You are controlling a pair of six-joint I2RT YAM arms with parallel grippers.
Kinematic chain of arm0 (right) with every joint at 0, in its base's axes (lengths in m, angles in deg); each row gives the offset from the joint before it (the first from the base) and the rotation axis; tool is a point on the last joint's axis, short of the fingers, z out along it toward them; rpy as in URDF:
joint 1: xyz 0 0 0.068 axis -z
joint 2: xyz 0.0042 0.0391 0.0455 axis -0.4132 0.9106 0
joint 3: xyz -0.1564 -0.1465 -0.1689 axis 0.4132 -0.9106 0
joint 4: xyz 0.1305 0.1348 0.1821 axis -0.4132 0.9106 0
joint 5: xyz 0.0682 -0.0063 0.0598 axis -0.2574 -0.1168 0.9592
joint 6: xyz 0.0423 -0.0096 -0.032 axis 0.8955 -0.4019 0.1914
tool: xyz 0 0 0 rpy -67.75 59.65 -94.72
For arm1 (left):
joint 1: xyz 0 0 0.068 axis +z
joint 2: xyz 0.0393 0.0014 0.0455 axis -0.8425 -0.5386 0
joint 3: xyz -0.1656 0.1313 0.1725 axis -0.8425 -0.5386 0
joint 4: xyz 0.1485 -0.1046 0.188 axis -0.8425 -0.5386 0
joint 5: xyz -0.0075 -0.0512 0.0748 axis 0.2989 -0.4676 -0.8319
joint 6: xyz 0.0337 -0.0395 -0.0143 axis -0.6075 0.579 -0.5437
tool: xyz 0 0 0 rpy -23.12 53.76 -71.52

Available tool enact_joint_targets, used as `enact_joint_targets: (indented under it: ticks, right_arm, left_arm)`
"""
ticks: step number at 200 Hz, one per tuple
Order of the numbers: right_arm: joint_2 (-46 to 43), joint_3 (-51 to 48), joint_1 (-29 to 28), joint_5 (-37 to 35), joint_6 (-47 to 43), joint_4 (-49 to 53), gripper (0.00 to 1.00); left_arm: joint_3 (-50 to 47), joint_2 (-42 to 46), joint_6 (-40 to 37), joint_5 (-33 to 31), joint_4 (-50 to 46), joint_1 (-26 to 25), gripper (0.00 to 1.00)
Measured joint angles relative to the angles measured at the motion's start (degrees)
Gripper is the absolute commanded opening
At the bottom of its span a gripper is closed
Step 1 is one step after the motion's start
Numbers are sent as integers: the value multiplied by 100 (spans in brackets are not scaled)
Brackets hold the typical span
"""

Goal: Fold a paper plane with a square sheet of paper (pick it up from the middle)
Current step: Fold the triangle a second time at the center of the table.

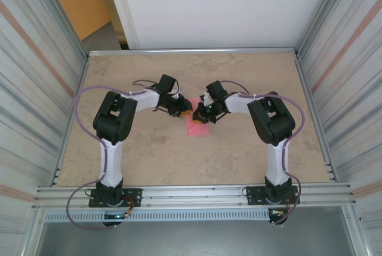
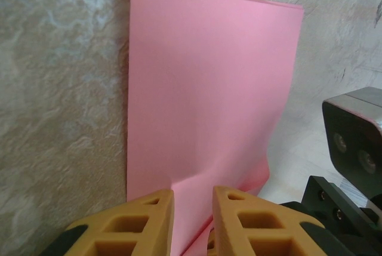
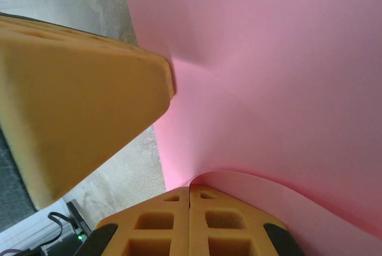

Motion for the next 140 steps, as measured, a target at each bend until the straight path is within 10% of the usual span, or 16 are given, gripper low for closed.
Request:
enact_joint_targets:
  ticks: [140]
  right_arm:
    - [66,9,2,0,2,-2,4]
  left_arm:
    - [-7,0,0,0,4,0,24]
